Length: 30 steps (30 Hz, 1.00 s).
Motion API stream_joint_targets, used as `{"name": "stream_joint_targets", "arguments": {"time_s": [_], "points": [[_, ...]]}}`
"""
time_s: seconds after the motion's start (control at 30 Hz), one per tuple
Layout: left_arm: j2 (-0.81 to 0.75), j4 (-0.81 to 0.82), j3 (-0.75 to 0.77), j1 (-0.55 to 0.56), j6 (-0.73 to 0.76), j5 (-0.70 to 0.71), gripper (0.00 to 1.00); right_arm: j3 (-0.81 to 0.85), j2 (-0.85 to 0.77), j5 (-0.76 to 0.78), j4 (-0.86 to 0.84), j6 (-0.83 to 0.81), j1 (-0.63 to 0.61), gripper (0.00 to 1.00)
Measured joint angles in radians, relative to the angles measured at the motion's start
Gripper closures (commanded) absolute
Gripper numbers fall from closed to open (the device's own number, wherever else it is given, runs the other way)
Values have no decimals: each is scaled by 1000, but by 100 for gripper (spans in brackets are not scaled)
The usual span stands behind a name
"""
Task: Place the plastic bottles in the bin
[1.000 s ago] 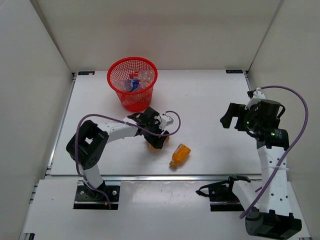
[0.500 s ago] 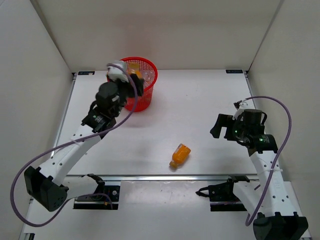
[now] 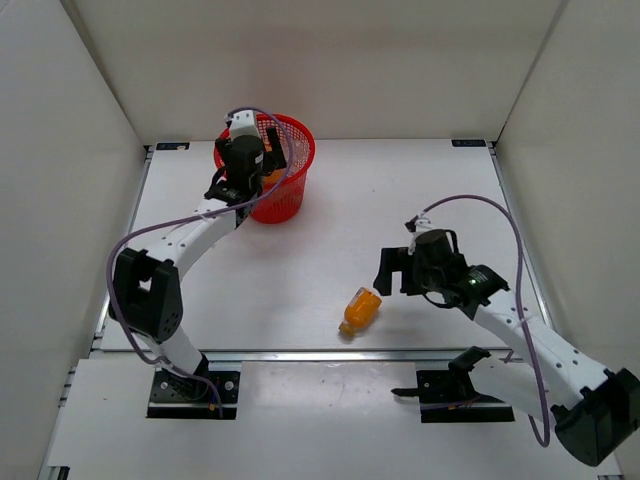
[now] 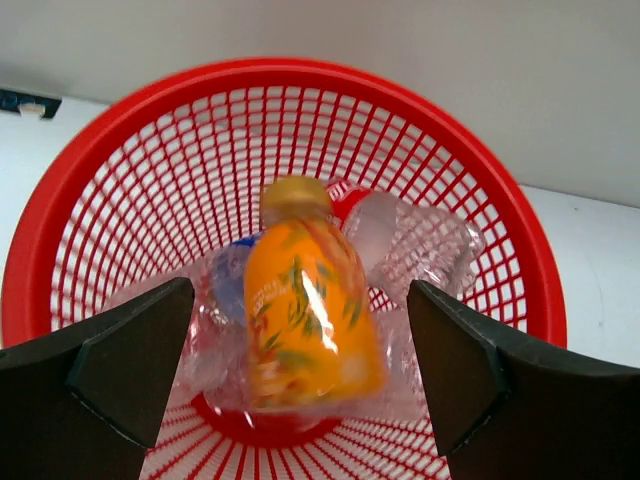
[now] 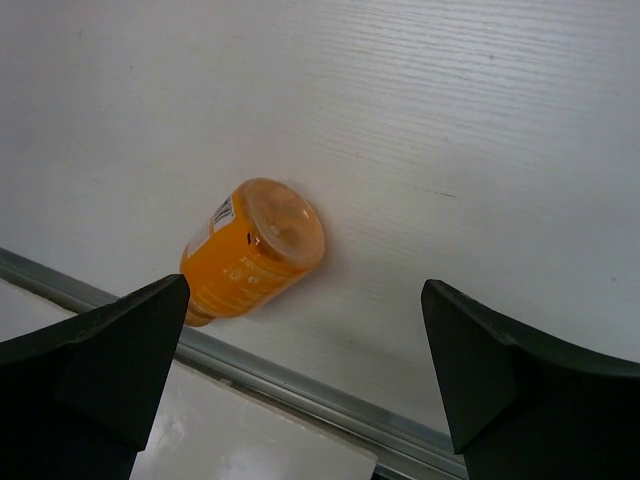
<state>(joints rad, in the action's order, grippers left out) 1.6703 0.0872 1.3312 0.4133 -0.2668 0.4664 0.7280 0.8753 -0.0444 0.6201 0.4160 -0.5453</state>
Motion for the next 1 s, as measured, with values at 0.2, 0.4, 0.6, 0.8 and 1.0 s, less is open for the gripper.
{"name": "stream_joint_targets", "arguments": {"time_s": [0.2, 0.4, 0.6, 0.8, 1.0], "points": [[-165, -80, -44, 39, -39, 11, 1, 15, 213, 142, -19, 93, -191, 1], [-490, -221, -90, 169, -115, -19, 1, 16, 289, 204, -14, 178, -264, 1], [-633, -431, -236, 238, -205, -60, 2, 49, 389, 227, -77, 229, -338, 1], [-739, -660, -364, 156, -274, -92, 1, 55, 513, 208, -119, 265, -342, 1], [-866, -748, -361, 98, -283, -85, 1, 120, 594, 198, -105, 285, -367, 1]]}}
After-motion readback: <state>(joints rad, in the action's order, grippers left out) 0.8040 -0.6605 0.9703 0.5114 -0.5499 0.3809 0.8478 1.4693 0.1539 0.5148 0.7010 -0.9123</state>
